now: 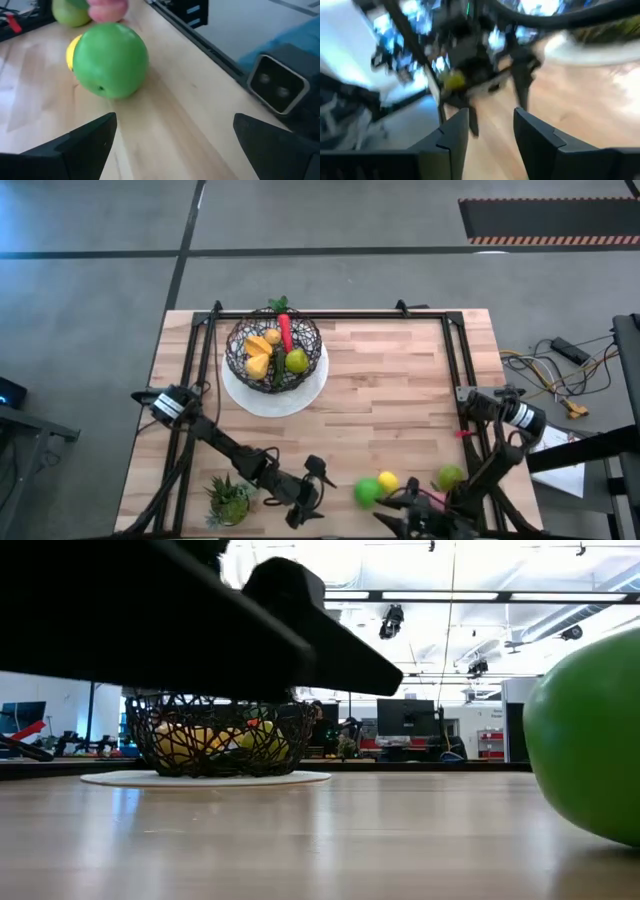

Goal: Build produce basket
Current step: Put the green apple into the wire basket

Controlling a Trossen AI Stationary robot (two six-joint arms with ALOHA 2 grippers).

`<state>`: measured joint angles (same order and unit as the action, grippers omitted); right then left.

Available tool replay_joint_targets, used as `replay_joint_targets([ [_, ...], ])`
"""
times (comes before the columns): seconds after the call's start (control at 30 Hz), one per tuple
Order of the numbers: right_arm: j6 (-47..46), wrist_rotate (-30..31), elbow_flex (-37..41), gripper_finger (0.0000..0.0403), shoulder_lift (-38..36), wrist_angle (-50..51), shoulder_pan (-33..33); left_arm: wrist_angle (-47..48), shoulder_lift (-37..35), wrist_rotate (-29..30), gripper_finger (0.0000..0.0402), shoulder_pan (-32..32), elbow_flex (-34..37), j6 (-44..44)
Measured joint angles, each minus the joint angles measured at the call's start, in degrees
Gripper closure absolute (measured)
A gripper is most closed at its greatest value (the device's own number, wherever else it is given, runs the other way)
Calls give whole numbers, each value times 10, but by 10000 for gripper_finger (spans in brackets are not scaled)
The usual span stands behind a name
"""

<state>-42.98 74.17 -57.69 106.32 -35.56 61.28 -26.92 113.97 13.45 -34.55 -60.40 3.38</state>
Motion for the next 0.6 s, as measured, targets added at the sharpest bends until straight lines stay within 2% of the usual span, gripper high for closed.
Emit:
replay_joint_targets([
  [0.07,-71,-81,-4,270,-22,108,-31,-6,0,0,17,5,0,0],
  [0.2,-237,-261,-70,296,-65,441,-100,-27,0,0,17,9,0,-1],
  [0.27,-281,-326,-119,309,-69,608,-127,-28,0,1,17,9,0,0],
  [0.33,-298,-372,-165,323,-69,729,-142,-27,0,1,17,9,0,-1],
  [0.47,-313,-465,-231,349,-69,856,-148,-27,0,5,17,9,0,-1],
  [0.6,-370,-524,-238,370,-69,904,-147,-27,0,32,17,9,1,-1],
])
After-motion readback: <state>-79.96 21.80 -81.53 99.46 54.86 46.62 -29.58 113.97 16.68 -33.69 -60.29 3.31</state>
